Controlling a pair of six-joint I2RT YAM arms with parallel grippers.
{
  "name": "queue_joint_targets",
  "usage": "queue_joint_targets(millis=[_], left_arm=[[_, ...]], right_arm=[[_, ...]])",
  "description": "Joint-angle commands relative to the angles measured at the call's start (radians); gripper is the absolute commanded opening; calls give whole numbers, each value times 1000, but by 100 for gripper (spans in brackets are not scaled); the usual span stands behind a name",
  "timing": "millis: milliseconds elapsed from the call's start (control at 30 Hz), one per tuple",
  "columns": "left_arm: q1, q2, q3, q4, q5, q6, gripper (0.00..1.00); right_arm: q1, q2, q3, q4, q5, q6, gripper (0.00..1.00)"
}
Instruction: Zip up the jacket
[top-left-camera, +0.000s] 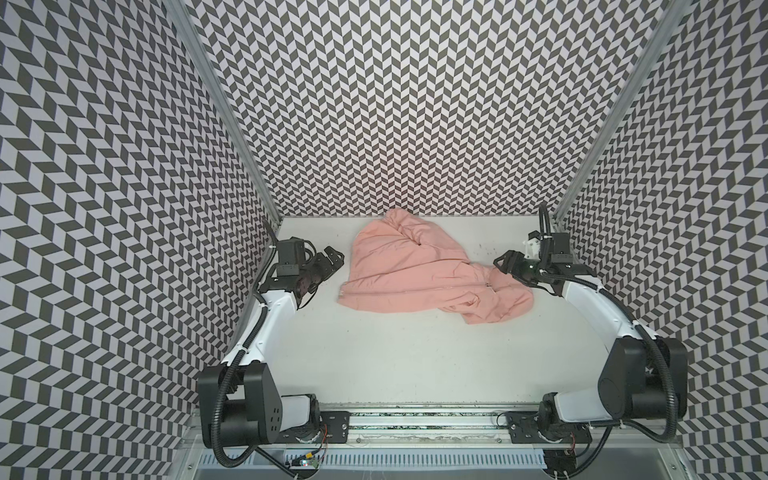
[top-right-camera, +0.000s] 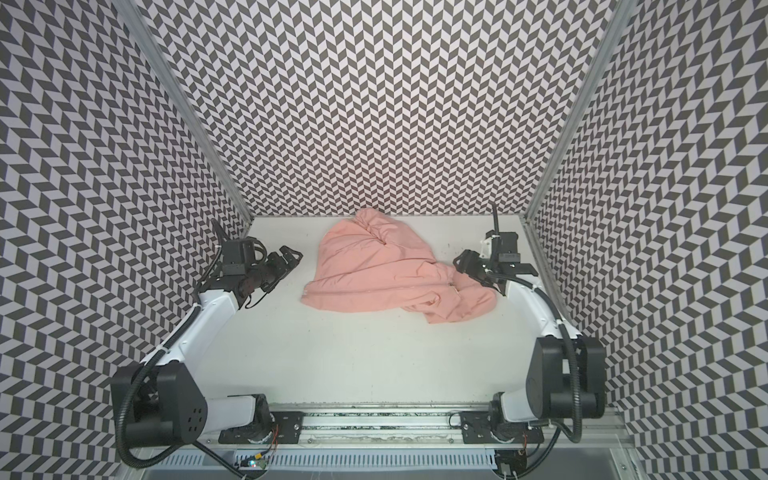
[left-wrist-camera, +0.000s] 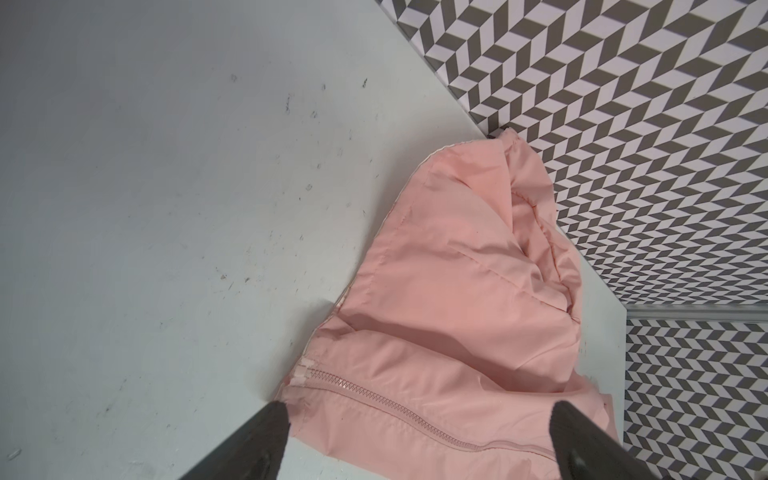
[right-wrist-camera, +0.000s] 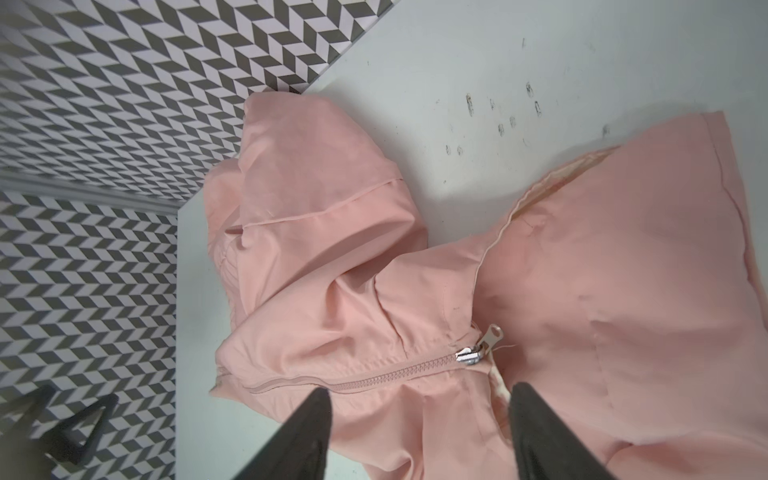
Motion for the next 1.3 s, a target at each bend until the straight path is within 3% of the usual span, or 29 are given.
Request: queue_joint_targets(millis=[0,133,267,333,367,433,533,600,733,800,900,967,1100,1167,1200,1267], left_arm=[[5,-78,50,-18,-49,39,100],[3,-160,68,26,-116,81,100],[-51,-282,5,219,-336,179,100],[-77,-311,-6,311,-395,288,100],[-78,-310,17,305,-399,339,100],[-76,-297,73,265,-415,384,100],[-76,-267,105,176,-550,354,100],[-75,-270,19,257,-662,318,94],[-82,-283,-303,650,-599,479,94],[-111,-225,-392,761,-679,480,96],[-148,-118,-389,675,-770,548,100],[-155,-57,-414,704,-790,570,100],[-156,77,-477,818,-789,576,100],[-158,134,-514,956,-798,600,100],[-163,127,-499,922,-776,595,100],[-154,161,-533,1044,-716,638,99]], right_arm=[[-8,-70,25,-54,80,-20,74],[-8,-140,50,-105,198,-16,77],[-6,-262,50,-88,365,-7,78],[-6,-340,-14,35,465,-19,84],[-9,-378,-46,80,489,-35,96],[-8,-422,-50,98,555,-96,100],[-8,-445,-22,29,742,-124,100],[-8,-463,-65,40,848,-65,97],[-8,-531,-320,372,814,-214,97],[-7,-504,-426,468,832,-181,96],[13,-411,-455,402,858,-163,95],[49,-348,-475,423,915,-198,96],[106,-224,-561,611,940,-296,97],[115,-164,-606,748,943,-323,98],[123,-143,-618,813,966,-332,98],[129,-146,-629,875,921,-324,99]])
